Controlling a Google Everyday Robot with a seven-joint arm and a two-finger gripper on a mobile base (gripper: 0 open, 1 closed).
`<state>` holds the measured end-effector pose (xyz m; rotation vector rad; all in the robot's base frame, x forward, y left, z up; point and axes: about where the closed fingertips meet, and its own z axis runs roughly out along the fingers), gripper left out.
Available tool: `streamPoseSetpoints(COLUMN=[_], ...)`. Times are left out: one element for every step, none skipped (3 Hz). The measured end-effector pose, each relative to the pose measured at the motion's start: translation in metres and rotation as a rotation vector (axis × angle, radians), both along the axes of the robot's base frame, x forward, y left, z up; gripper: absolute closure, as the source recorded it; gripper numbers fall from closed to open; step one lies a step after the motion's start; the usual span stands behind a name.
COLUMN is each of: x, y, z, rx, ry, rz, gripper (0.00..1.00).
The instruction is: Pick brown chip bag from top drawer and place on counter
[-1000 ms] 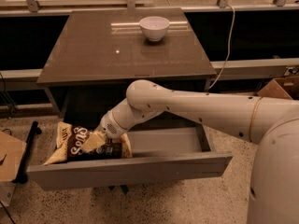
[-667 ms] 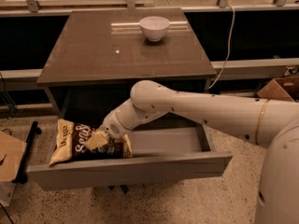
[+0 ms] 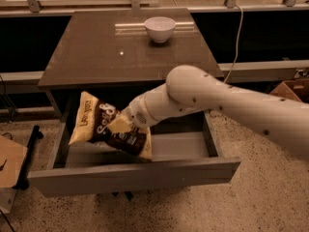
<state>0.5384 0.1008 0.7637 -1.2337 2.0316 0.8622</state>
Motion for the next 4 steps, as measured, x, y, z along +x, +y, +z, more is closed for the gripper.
streamPoseSetpoints(x=[0.005,0.021,0.066,0.117], y=[-0.062,-0.105,-0.125,-0.100], z=[0.081,0.153,0.217,0.259], rx=[-0.015,-0.087,-0.111,-0.078], ry=[-0.151,-0.299,-0.431,-0.517], rz=[-0.113,-0.201,-0.278,-0.266], gripper=[1.00,1.00,1.00,1.00])
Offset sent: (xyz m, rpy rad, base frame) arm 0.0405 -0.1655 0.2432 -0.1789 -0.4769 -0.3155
